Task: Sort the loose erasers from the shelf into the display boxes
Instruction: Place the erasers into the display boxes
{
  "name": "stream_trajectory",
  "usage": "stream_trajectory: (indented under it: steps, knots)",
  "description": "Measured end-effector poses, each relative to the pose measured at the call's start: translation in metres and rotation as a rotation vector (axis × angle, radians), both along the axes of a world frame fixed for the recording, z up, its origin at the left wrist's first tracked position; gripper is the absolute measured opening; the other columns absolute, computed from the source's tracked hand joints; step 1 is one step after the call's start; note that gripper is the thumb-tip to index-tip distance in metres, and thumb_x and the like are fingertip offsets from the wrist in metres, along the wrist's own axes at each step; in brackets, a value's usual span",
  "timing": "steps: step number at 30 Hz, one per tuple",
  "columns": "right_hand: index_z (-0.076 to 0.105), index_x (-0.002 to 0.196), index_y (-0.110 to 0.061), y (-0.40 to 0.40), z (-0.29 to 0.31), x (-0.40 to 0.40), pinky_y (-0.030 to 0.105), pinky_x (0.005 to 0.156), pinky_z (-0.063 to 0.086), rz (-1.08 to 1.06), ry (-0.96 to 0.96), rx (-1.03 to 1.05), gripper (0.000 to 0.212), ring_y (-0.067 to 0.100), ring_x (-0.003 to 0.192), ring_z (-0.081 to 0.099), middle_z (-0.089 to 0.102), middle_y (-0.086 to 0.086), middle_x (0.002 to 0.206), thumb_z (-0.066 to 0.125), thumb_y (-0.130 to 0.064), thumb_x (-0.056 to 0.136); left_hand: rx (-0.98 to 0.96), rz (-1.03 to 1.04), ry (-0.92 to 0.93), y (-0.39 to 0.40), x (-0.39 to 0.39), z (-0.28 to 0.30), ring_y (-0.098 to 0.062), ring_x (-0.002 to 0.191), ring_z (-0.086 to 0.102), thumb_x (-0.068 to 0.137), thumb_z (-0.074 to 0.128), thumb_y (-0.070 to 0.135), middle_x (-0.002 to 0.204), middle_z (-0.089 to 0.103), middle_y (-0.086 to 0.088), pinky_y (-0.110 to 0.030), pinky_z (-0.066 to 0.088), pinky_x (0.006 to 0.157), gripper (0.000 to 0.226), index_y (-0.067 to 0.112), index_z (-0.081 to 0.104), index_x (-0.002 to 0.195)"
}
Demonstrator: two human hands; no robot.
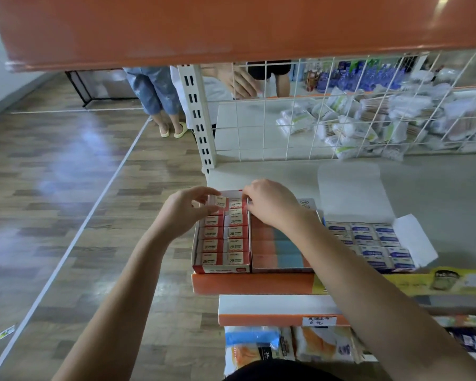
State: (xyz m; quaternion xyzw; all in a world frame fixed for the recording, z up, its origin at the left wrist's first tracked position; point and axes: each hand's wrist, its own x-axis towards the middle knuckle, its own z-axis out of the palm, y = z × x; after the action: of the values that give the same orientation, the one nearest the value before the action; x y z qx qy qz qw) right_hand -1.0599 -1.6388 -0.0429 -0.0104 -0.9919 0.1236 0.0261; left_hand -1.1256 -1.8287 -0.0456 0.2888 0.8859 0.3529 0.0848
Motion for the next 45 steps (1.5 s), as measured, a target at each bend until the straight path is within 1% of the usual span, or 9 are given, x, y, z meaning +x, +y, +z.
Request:
stream_trajectory:
  steps: [5, 10, 17, 22, 26, 29, 31, 36, 45]
  knots:
    - [0.065, 0.106, -0.011, 0.003, -0.006, -0.002, 0.030, 0.072, 0.048, -0.018, 0.020, -0.038, 0.020, 0.022, 0.087, 0.061, 0.065, 0.006, 0.100, 0.056, -0.021, 0.091, -0.067, -0.070, 0.026, 0.021, 0.003, 0.004, 0.010, 0.075, 0.053, 0.081, 0.069, 0.032, 0.089, 0.059, 0.018, -0.007, 0.037, 0.060, 0.029, 0.032, 0.064, 0.110]
    - [0.065, 0.106, -0.010, 0.006, -0.008, -0.002, 0.032, 0.077, 0.050, -0.038, 0.020, -0.039, 0.020, 0.022, 0.089, 0.061, 0.065, 0.006, 0.101, 0.055, -0.019, 0.092, -0.131, -0.105, 0.041, 0.030, -0.002, -0.001, -0.006, 0.092, 0.058, 0.078, 0.069, 0.037, 0.097, 0.064, 0.011, -0.021, 0.045, 0.077, 0.037, 0.027, 0.065, 0.113]
    - [0.063, 0.108, -0.010, 0.006, -0.008, -0.002, 0.031, 0.079, 0.050, -0.049, -0.008, -0.032, 0.021, 0.021, 0.091, 0.060, 0.064, 0.006, 0.105, 0.053, -0.019, 0.092, -0.300, -0.188, 0.152, 0.033, -0.006, -0.004, -0.016, 0.107, 0.047, 0.084, 0.065, 0.037, 0.108, 0.061, 0.004, -0.029, 0.038, 0.089, 0.028, 0.025, 0.068, 0.109]
    - [0.060, 0.120, -0.013, 0.007, -0.002, 0.002, 0.030, 0.083, 0.046, -0.043, -0.043, -0.059, 0.029, 0.021, 0.101, 0.058, 0.061, 0.005, 0.115, 0.053, -0.020, 0.093, -0.287, -0.185, 0.151, 0.032, -0.006, -0.007, -0.016, 0.107, 0.047, 0.087, 0.061, 0.037, 0.106, 0.062, 0.002, -0.029, 0.039, 0.088, 0.027, 0.024, 0.068, 0.110]
    - [0.060, 0.119, -0.015, 0.006, 0.003, 0.008, 0.028, 0.078, 0.048, -0.023, -0.089, -0.081, 0.028, 0.018, 0.095, 0.059, 0.060, 0.002, 0.109, 0.054, -0.023, 0.093, -0.376, -0.254, 0.267, 0.036, -0.011, -0.002, -0.013, 0.101, 0.050, 0.086, 0.061, 0.038, 0.107, 0.065, 0.004, -0.031, 0.043, 0.089, 0.026, 0.027, 0.067, 0.109]
    - [0.056, 0.124, -0.018, 0.017, 0.014, 0.016, 0.034, 0.087, 0.049, -0.033, -0.086, -0.083, 0.034, 0.018, 0.105, 0.056, 0.057, 0.001, 0.120, 0.053, -0.030, 0.093, -0.436, -0.281, 0.406, 0.049, -0.018, 0.010, -0.012, 0.104, 0.051, 0.087, 0.060, 0.038, 0.112, 0.064, 0.008, -0.031, 0.043, 0.091, 0.025, 0.030, 0.065, 0.111]
    - [0.051, 0.130, -0.019, 0.032, 0.025, 0.026, 0.034, 0.094, 0.044, -0.076, -0.061, -0.061, 0.039, 0.020, 0.116, 0.049, 0.052, 0.001, 0.129, 0.054, -0.029, 0.093, -0.386, -0.287, 0.485, 0.069, -0.016, 0.022, -0.016, 0.110, 0.051, 0.090, 0.056, 0.039, 0.116, 0.063, 0.006, -0.033, 0.042, 0.093, 0.028, 0.029, 0.062, 0.115]
    - [0.049, 0.130, -0.014, 0.091, 0.041, 0.077, 0.033, 0.096, 0.038, -0.231, -0.020, 0.083, 0.042, 0.023, 0.121, 0.043, 0.050, 0.007, 0.128, 0.054, -0.029, 0.092, -0.340, -0.464, 0.541, 0.155, 0.030, 0.045, -0.026, 0.120, 0.043, 0.092, 0.050, 0.039, 0.129, 0.054, -0.002, -0.039, 0.036, 0.098, 0.039, 0.025, 0.053, 0.128]
    - [0.045, 0.136, -0.014, 0.223, 0.038, 0.269, 0.035, 0.100, 0.035, -0.595, -0.081, 0.130, 0.047, 0.027, 0.126, 0.043, 0.047, 0.009, 0.135, 0.054, -0.029, 0.093, -0.434, -0.728, 0.623, 0.327, 0.206, 0.045, -0.029, 0.126, 0.039, 0.094, 0.045, 0.046, 0.135, 0.047, -0.007, -0.040, 0.033, 0.099, 0.049, 0.021, 0.043, 0.136]
